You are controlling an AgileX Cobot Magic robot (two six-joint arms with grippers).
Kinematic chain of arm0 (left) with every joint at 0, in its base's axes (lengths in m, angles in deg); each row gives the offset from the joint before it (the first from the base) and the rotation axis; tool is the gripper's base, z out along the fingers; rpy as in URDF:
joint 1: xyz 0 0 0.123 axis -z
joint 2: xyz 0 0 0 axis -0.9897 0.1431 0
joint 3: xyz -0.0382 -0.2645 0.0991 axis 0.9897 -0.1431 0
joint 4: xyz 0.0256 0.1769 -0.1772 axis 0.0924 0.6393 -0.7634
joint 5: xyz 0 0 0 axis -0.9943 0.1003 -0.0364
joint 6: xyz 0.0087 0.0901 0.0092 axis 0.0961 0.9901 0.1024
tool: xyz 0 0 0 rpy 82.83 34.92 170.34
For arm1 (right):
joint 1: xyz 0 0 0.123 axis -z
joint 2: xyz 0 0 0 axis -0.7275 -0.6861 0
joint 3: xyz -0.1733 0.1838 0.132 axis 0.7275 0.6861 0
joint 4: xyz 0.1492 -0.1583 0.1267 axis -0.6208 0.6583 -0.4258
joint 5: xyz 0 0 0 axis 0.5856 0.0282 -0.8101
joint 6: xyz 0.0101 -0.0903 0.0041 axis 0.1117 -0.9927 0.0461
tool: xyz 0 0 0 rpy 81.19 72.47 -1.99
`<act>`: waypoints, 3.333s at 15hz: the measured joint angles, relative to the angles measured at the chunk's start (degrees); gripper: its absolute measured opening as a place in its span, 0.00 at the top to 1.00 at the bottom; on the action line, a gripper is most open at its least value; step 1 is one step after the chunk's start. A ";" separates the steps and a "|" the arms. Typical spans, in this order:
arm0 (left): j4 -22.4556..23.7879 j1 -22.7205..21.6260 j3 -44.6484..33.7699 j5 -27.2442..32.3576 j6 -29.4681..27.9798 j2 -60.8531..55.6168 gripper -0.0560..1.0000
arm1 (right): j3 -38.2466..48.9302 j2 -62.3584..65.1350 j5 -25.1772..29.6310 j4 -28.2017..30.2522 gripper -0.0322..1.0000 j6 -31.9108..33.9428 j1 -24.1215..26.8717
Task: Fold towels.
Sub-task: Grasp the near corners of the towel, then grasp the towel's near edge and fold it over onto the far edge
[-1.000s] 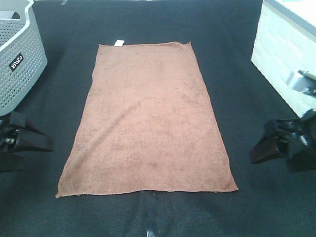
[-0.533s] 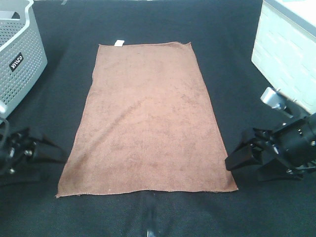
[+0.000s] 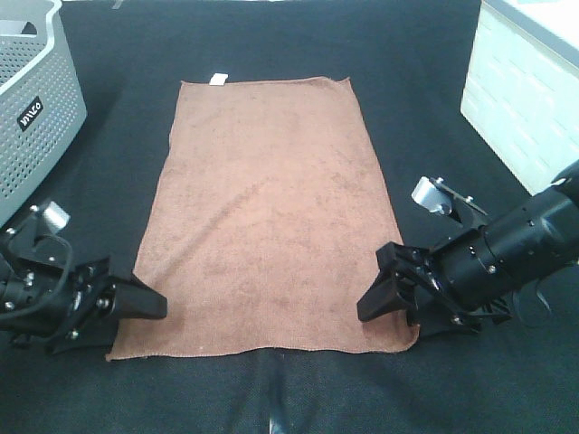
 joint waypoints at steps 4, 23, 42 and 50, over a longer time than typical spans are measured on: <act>-0.34 0.69 0.00 -1.55 2.52 1.83 0.82 | -0.40 -1.09 -4.07 0.80 0.83 1.32 -0.06; 28.76 -6.59 -10.89 7.33 -21.43 -26.18 0.95 | 14.38 25.21 8.71 17.53 0.97 22.35 -0.06; 31.51 -6.59 33.92 -3.50 -27.16 -0.69 0.95 | -42.63 -6.82 9.11 25.67 0.97 24.01 -0.06; 32.43 -6.59 62.40 -1.20 -27.16 19.48 0.95 | -72.71 -24.64 9.28 42.06 0.97 32.03 -0.06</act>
